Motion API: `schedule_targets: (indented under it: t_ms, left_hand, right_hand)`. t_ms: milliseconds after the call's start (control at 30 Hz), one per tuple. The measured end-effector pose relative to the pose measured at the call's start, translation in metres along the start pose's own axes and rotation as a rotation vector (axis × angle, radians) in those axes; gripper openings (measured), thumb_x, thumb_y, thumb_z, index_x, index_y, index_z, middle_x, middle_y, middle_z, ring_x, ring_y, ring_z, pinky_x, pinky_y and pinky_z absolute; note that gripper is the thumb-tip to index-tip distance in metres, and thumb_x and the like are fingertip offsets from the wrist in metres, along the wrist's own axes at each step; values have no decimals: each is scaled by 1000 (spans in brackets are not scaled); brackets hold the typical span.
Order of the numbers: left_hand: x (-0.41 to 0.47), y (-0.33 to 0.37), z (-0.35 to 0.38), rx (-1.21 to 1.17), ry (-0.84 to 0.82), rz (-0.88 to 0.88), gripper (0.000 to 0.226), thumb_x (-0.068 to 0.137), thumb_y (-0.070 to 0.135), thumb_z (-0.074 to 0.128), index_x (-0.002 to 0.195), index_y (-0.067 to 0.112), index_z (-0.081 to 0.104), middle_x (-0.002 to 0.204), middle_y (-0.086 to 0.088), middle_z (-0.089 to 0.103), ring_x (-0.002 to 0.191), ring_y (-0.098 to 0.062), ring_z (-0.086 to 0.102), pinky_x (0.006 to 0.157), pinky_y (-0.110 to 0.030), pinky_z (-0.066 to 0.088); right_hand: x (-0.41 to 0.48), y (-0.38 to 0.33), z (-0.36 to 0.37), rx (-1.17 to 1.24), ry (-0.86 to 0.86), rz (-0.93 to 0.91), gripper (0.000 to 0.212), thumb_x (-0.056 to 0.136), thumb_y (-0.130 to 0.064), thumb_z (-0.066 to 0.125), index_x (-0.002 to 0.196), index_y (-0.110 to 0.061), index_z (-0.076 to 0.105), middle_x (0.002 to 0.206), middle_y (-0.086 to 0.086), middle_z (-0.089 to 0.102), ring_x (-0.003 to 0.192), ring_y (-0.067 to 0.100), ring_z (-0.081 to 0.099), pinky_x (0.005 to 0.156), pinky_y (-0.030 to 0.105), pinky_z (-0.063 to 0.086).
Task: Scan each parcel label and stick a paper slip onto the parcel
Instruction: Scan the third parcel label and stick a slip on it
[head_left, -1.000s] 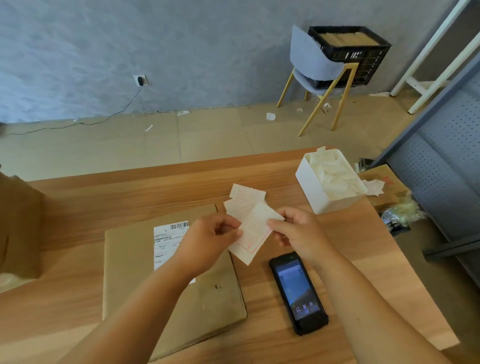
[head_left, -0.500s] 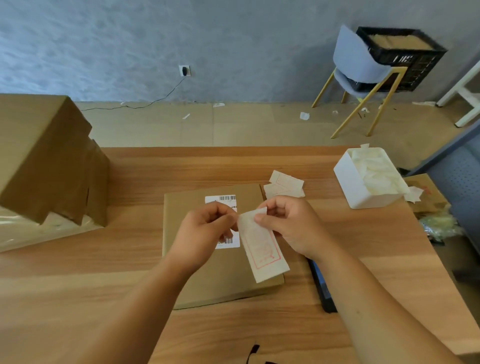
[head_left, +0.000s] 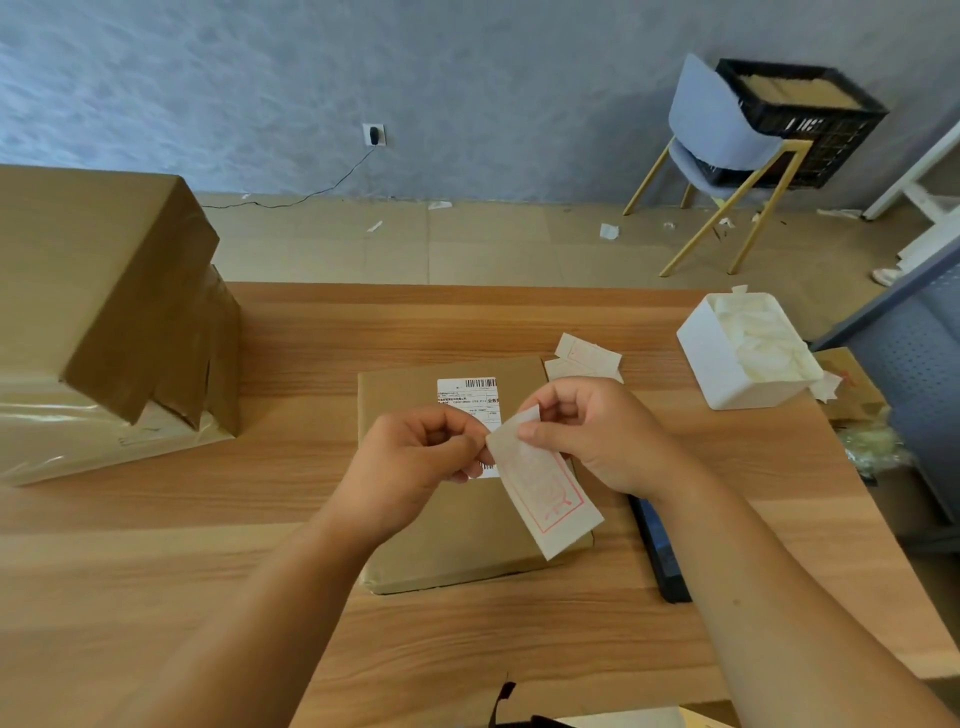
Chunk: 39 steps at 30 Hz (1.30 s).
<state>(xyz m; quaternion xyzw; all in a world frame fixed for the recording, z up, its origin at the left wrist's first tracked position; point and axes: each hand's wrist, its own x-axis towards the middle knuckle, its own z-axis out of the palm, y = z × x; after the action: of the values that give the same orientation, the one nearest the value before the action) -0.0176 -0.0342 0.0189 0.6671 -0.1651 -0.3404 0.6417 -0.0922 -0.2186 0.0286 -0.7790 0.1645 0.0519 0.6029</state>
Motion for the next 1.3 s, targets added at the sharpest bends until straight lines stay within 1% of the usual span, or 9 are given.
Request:
schedule_targets:
  t_ms: [333, 467, 600, 667, 800, 900, 1067, 1167, 1300]
  left_hand:
    - [-7, 3, -6, -26, -7, -19, 16, 85, 5, 61, 73, 10, 70, 69, -5, 71, 58, -8, 60, 58, -19, 49]
    - [-9, 2, -7, -46, 40, -13, 15, 87, 4, 59, 75, 8, 68, 67, -3, 70, 56, -7, 58, 57, -18, 49]
    - [-9, 0, -11, -42, 120, 22, 16, 87, 3, 59, 74, 9, 66, 64, 0, 69, 55, -6, 57, 56, -16, 48]
    - [-8, -1, -14, -8, 131, 46, 16, 87, 3, 59, 74, 10, 66, 63, 1, 69, 55, -5, 57, 56, -15, 48]
    - [-7, -3, -18, 39, 91, 80, 13, 85, 9, 61, 75, 13, 68, 65, 2, 69, 57, -4, 59, 58, -14, 48]
    - [-6, -4, -23, 116, 58, 109, 11, 85, 13, 62, 77, 15, 70, 67, 3, 70, 59, -3, 61, 59, -14, 48]
    - [-5, -4, -31, 133, 17, 121, 15, 85, 11, 62, 74, 18, 70, 69, 2, 71, 60, -3, 60, 59, -14, 48]
    - [-3, -9, -35, 70, 34, 77, 21, 85, 8, 60, 70, 20, 68, 69, -2, 70, 60, -5, 57, 59, -17, 48]
    - [2, -19, -41, -38, 139, -18, 19, 87, 5, 52, 74, 13, 62, 63, 5, 67, 55, -3, 55, 55, -16, 46]
  right_hand:
    - [1, -3, 12, -9, 64, -29, 11, 81, -15, 74, 82, -25, 67, 75, -10, 69, 73, 6, 64, 63, 20, 49]
    - [2, 1, 26, -44, 229, -9, 20, 77, -22, 78, 85, -31, 63, 81, -10, 64, 70, 4, 57, 69, 28, 48]
    - [-1, 3, 38, -116, 517, -81, 24, 75, -30, 78, 86, -36, 58, 87, -14, 62, 70, -4, 54, 62, 10, 42]
    - [-6, 1, 42, -101, 424, -129, 10, 77, -35, 74, 82, -37, 66, 84, -14, 66, 72, -1, 57, 64, 13, 46]
    - [-8, -7, 52, -68, 149, -121, 12, 74, -49, 65, 84, -48, 71, 89, -15, 71, 85, 13, 65, 83, 42, 54]
    - [-6, -10, 57, -13, 154, -137, 10, 79, -35, 71, 81, -44, 73, 86, -11, 73, 85, 15, 67, 86, 47, 54]
    - [-6, -12, 63, 60, 153, -96, 15, 87, -22, 67, 78, -31, 74, 74, -10, 71, 68, 2, 62, 64, 17, 48]
    - [-5, -8, 69, 223, 241, 13, 16, 90, -14, 63, 77, -20, 71, 67, -8, 67, 62, 4, 60, 55, 20, 46]
    - [-6, 3, 70, 490, 414, 187, 13, 90, -12, 61, 80, -13, 69, 74, -1, 69, 59, 8, 60, 52, 23, 45]
